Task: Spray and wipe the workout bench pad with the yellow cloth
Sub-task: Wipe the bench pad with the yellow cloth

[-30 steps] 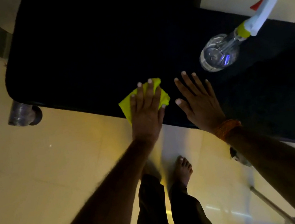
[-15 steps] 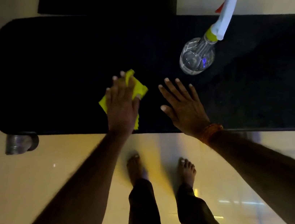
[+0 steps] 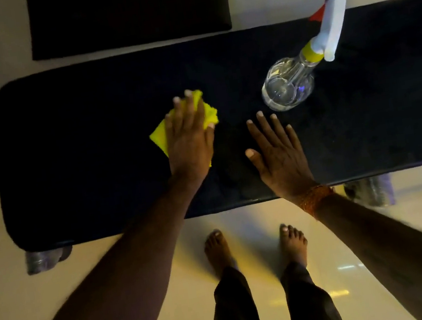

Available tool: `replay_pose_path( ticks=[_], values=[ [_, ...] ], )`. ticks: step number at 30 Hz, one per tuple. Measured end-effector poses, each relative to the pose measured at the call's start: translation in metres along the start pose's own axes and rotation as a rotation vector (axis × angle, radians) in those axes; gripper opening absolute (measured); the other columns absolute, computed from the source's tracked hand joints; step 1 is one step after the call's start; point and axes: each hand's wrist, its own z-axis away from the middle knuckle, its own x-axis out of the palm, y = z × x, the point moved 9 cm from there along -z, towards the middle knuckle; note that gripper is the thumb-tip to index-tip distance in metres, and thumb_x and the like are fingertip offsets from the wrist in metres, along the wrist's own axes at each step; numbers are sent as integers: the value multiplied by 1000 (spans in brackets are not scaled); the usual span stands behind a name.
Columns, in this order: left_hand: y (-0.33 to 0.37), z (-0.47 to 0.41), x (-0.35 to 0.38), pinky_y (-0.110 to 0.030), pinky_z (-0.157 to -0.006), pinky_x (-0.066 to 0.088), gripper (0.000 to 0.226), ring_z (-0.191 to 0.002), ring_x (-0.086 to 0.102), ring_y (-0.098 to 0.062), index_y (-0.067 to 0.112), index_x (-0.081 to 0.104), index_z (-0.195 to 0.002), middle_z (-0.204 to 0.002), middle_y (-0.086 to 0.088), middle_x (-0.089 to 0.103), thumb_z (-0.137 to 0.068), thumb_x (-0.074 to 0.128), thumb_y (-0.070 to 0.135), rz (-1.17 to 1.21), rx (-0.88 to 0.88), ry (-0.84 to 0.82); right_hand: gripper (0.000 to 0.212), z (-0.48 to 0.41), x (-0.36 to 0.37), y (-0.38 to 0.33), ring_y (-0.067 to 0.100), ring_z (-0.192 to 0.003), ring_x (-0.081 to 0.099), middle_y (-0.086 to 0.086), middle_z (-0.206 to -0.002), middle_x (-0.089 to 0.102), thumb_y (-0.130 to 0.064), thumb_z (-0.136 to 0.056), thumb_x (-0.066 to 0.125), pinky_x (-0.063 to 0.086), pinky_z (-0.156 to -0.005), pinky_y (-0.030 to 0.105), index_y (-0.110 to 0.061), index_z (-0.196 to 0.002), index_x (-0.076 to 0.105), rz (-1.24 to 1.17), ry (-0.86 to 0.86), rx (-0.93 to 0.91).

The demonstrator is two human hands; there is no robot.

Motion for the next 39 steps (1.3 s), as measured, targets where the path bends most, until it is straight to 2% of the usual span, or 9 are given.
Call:
replay_pose_path(
  ticks=[2, 4, 10, 14, 16, 20, 29, 34, 39],
  values=[
    [22, 19, 5, -49, -125, 18, 59, -157, 15, -30, 17, 26, -160, -169, -8, 16, -106, 35, 36, -3, 257, -25, 66, 2, 1, 1, 23, -160, 0, 1, -172, 5, -54, -105, 21, 6, -129, 49, -23, -164, 16, -2, -2, 31],
    [22, 21, 7, -47, -125, 18, 59, -157, 13, -27, 19, 25, -161, -170, -6, 14, -106, 33, 38, -25, 380, -78, 67, 4, 1, 0, 22, -159, -3, 0, -172, 2, -54, -105, 21, 5, -129, 50, -23, -164, 13, 14, -8, 66],
    [9, -55, -5, -48, -127, 9, 59, -158, 1, -30, 19, 11, -163, -171, -7, 2, -109, 24, 39, 23, 157, -64, 66, 9, 5, 5, 21, -159, -6, -1, -172, -2, -55, -108, 24, 1, -130, 50, -24, -164, 6, -18, 14, 142],
    [50, -7, 10, -47, -127, 12, 59, -158, 2, -27, 19, 14, -163, -171, -5, 4, -109, 27, 39, -3, 528, -156, 70, 20, 9, 12, 20, -159, -11, -2, -172, -7, -59, -105, 18, -3, -130, 49, -26, -164, 1, -28, 3, 160],
    [50, -6, 12, -48, -127, 12, 60, -158, 2, -26, 19, 13, -163, -171, -5, 3, -109, 30, 38, 5, 601, -193, 70, 25, 9, 14, 19, -159, -12, -3, -172, -7, -59, -105, 17, -2, -130, 50, -26, -164, 0, -24, 2, 158],
    [42, -55, 2, -49, -128, 7, 58, -158, 0, -27, 19, 11, -163, -171, -7, 3, -110, 27, 36, 54, 325, -123, 70, 26, 9, 17, 18, -159, -10, -4, -172, -5, -60, -105, 16, -4, -130, 48, -26, -164, 2, -40, 7, 150],
    [52, 57, 15, -43, -128, 14, 59, -158, 7, -26, 18, 18, -162, -170, -6, 10, -107, 29, 35, -42, 659, -150, 71, 42, 2, 22, 18, -159, -10, -3, -172, -3, -60, -104, 15, -2, -130, 50, -24, -164, 4, -62, -20, 149],
    [27, 66, 6, -47, -125, 21, 54, -156, 17, -29, 13, 29, -159, -168, -11, 20, -108, 34, 28, 97, 242, -25, 70, 48, 6, 24, 18, -159, -10, -4, -172, -3, -61, -104, 13, -5, -129, 48, -26, -164, 5, -80, -21, 118],
    [72, 139, 27, -48, -125, 21, 55, -157, 15, -27, 14, 29, -159, -168, -10, 19, -107, 37, 30, 105, 339, -37, 67, 51, -2, 29, 18, -159, -5, -2, -172, 4, -55, -107, 22, -1, -130, 47, -22, -164, 13, -79, -2, 71]
  ],
)
